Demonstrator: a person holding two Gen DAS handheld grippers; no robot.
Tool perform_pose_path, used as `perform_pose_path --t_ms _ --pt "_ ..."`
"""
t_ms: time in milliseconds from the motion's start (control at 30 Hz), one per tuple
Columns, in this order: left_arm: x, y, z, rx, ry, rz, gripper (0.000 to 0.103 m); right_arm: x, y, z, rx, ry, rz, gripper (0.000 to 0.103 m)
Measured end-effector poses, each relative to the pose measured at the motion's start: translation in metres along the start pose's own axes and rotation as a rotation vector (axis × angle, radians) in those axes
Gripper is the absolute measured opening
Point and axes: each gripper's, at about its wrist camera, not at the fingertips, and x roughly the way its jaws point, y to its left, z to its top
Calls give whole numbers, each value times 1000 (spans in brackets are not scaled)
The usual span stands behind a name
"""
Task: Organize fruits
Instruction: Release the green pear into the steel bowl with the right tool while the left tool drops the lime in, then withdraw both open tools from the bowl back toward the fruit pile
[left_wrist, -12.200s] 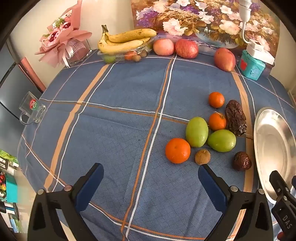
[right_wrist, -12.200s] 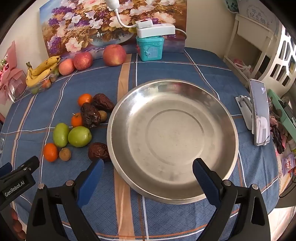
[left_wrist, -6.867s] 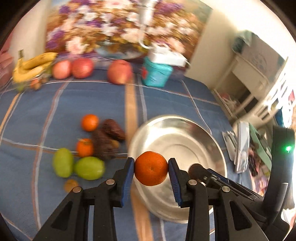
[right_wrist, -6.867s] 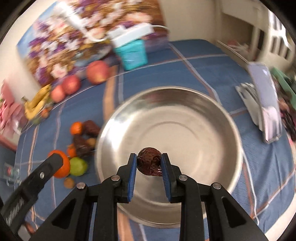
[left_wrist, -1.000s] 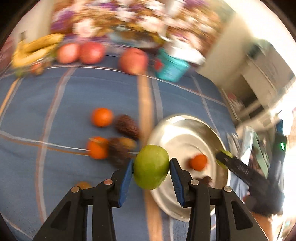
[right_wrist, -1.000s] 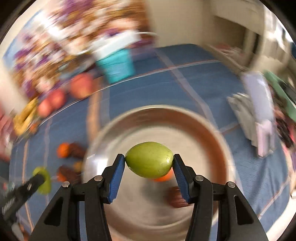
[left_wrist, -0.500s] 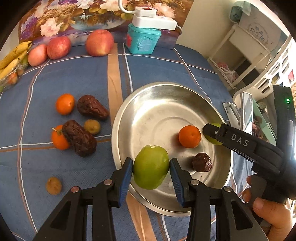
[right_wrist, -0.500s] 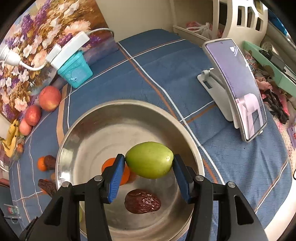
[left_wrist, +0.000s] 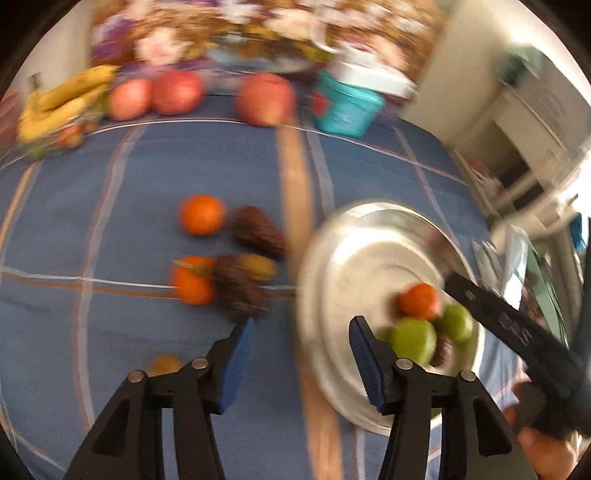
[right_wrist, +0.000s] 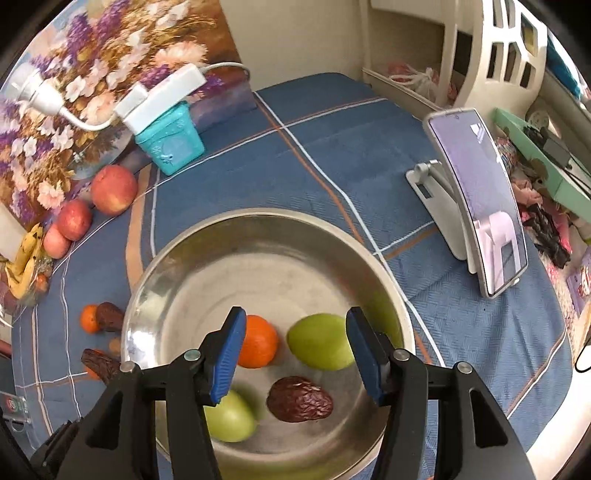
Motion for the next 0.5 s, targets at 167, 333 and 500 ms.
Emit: perform_pose_path --t_ms 167,333,500 --pt "-17 57 9 -156 -54 87 64 -8 28 -7 -83 -16 31 57" --pt "-36 114 8 -297 -91 165 67 -12 67 -27 -192 1 110 57" --pt "-46 140 4 -369 -108 203 71 -12 108 -48 -306 36 200 57"
